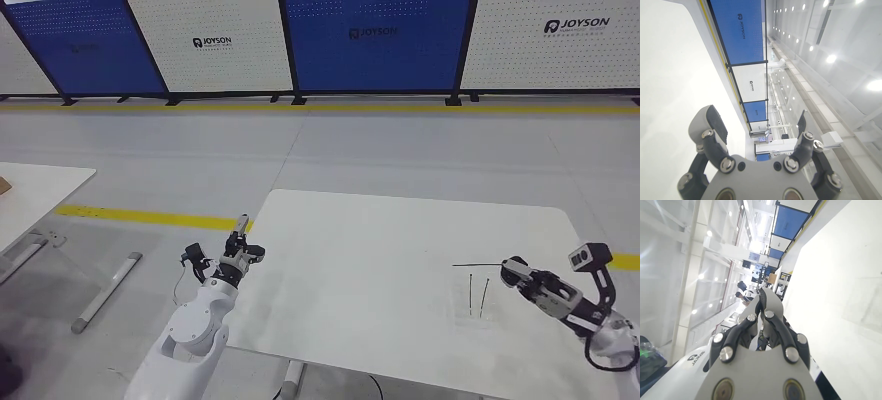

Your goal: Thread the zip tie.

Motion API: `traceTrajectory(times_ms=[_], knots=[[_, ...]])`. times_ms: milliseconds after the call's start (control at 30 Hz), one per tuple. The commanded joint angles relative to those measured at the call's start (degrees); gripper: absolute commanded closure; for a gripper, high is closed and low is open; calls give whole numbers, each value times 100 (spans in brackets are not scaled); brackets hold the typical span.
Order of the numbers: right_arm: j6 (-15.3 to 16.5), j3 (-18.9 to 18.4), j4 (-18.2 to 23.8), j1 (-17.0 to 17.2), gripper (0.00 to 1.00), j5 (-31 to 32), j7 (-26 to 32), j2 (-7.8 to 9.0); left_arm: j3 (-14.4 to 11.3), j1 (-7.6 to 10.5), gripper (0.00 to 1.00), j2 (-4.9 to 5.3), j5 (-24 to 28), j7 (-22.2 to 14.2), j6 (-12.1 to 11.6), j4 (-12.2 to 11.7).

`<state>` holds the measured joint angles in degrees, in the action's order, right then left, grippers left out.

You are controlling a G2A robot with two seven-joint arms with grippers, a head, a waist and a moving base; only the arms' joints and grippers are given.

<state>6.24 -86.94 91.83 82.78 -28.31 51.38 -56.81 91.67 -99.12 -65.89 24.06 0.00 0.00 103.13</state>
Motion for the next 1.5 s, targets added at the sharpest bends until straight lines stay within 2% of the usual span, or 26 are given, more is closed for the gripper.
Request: traceTrajectory(times_ms=[0, 400, 500, 600, 733, 833, 900, 967, 1267, 1400, 1467], knots=[[-98, 213, 52, -23, 100, 203, -208, -20, 0, 0, 0, 0, 0, 0, 0, 0], [-98, 213, 52, -23, 100, 203, -208, -20, -2, 8, 0, -1, -5, -3, -3, 0], [-98, 213, 52, -23, 100, 203, -208, -20, -62, 65, 0, 2, -195, -199, -58, 43], [-98, 213, 52, -23, 100, 203, -208, -20, -283, 20, 0, 0, -362, -613, -149, 134], [-98, 213, 52, -23, 100, 203, -208, -20, -776, -54, 0, -1, -971, -1117, -233, 343], [-98, 213, 52, -23, 100, 203, -208, -20, -1201, 32, 0, -20, -1401, -1259, -259, 350], [-98, 213, 52, -23, 100, 203, -208, -20, -1441, 135, 0, -43, -1489, -1285, -220, 282], [-98, 213, 52, -23, 100, 203, -208, -20, -1587, 269, 0, -68, -1719, -1040, -217, 148], [-98, 213, 52, -23, 100, 203, -208, -20, -1587, 269, 0, -68, -1719, -1040, -217, 148], [-88, 497, 131, 0, 100, 158, -717, -91, -1639, 274, 0, -76, -1690, -1037, -295, 74], [-75, 773, 161, -22, 100, 213, -1006, -146, -1768, 312, 0, -89, -1845, -990, -282, 45]])
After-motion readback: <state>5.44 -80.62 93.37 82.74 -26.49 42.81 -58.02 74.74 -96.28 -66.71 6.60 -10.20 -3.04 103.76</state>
